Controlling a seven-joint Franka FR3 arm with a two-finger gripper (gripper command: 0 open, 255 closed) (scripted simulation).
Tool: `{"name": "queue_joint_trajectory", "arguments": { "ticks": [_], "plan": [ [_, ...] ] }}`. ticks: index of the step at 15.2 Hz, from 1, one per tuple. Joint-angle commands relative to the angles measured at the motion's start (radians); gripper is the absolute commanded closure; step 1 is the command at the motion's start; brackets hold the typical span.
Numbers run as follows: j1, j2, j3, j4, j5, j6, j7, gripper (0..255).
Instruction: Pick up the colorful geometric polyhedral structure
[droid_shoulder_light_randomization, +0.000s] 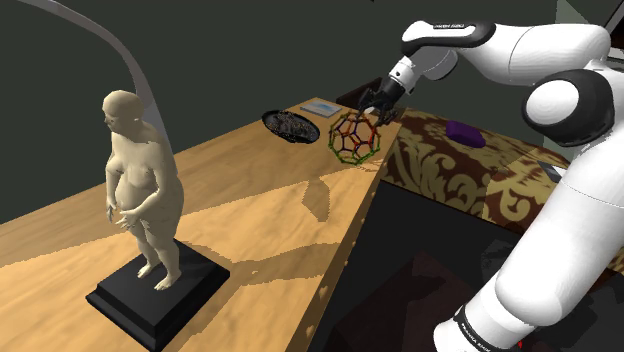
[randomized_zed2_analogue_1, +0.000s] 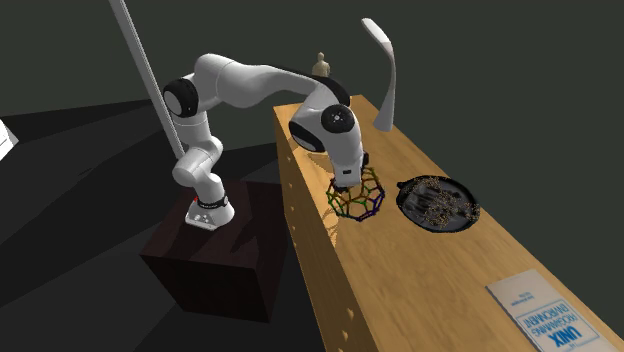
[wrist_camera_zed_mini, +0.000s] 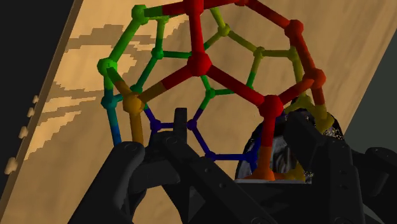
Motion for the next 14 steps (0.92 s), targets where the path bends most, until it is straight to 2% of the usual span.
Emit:
{"name": "queue_joint_trajectory", "arguments": {
  "ticks": [1,12,14],
  "plan": [
    [-0.002,0.000,-0.001,0.026,-0.001,-0.023,0.010,255],
    [-0.016,0.021,-0.007,0.195,0.000,-0.161,0.069,255],
    [-0.016,0.021,-0.007,0.197,0.000,-0.163,0.069,255]
  ]
}}
